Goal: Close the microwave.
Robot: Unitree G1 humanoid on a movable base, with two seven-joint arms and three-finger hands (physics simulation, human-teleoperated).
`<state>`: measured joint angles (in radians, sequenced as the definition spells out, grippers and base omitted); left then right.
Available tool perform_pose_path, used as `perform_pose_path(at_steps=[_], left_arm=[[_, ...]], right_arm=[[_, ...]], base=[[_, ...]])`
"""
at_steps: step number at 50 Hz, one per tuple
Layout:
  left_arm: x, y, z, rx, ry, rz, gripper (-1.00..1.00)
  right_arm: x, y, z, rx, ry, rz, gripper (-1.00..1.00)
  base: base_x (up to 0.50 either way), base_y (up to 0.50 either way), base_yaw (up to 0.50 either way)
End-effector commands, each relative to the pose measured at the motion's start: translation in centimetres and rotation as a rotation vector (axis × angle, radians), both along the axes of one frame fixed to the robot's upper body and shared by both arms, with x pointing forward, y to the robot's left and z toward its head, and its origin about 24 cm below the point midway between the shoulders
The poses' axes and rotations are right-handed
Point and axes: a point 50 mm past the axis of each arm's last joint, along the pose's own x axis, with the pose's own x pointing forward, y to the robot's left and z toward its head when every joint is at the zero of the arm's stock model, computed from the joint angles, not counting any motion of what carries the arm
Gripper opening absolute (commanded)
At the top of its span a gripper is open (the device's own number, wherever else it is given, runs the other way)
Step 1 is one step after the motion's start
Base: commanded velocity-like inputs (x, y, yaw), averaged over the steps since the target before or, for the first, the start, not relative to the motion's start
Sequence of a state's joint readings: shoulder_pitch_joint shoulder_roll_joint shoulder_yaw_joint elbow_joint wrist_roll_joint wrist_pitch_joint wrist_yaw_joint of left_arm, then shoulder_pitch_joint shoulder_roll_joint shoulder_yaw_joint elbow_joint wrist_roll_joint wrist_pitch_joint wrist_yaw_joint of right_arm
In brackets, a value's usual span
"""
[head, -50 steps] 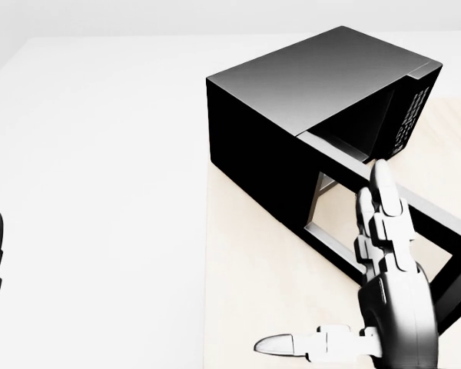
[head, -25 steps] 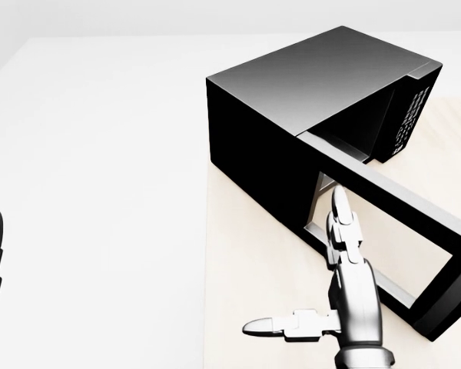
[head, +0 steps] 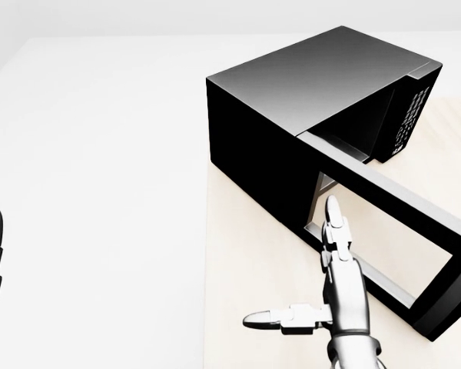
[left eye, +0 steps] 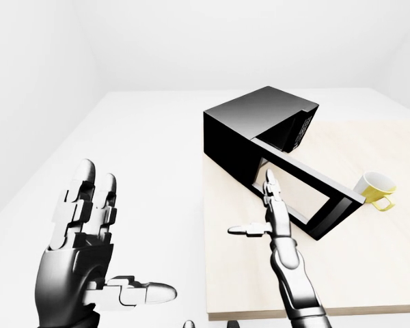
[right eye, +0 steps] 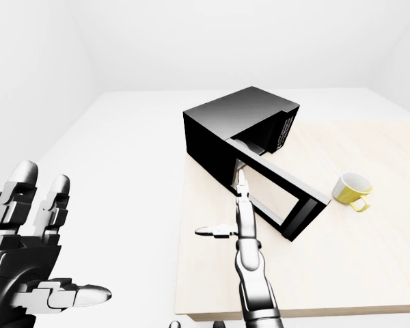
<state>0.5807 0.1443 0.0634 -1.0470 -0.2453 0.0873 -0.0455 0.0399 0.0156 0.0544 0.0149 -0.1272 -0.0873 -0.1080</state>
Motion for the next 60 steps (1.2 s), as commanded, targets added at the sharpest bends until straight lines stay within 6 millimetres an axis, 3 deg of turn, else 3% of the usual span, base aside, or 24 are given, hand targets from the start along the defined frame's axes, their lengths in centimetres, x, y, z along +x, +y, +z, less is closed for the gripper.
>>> perform_pose_path(at_steps=[1, 15, 34, 37, 55, 60], left_arm=[[0.0, 0.0, 0.0, 0.000, 0.000, -0.001, 1.00], [0.0, 0.0, 0.0, -0.002, 0.000, -0.001, 1.00], [0.0, 0.0, -0.1, -0.003, 0.007, -0.004, 1.00], [0.0, 0.0, 0.0, -0.003, 0.003, -0.004, 1.00], [0.0, -0.1, 0.0, -0.002, 0.001, -0.007, 1.00], [0.0, -0.1, -0.1, -0.003, 0.007, -0.006, 1.00]], right_arm=[[1.1, -0.2, -0.9, -0.012, 0.042, -0.020, 1.00], [3.2, -0.4, 0.5, -0.008, -0.009, -0.038, 1.00], [4.1, -0.3, 0.9, -0.009, -0.019, -0.040, 1.00], [5.1, -0.1, 1.6, -0.001, -0.037, -0.036, 1.00], [7.3, -0.1, 1.3, 0.000, 0.012, -0.047, 1.00], [8.9, -0.5, 0.4, -0.021, 0.087, -0.075, 1.00]], base=[[0.00, 0.00, 0.00], [0.00, 0.00, 0.00], [0.00, 0.00, 0.00], [0.00, 0.00, 0.00], [0.00, 0.00, 0.00], [0.00, 0.00, 0.00]])
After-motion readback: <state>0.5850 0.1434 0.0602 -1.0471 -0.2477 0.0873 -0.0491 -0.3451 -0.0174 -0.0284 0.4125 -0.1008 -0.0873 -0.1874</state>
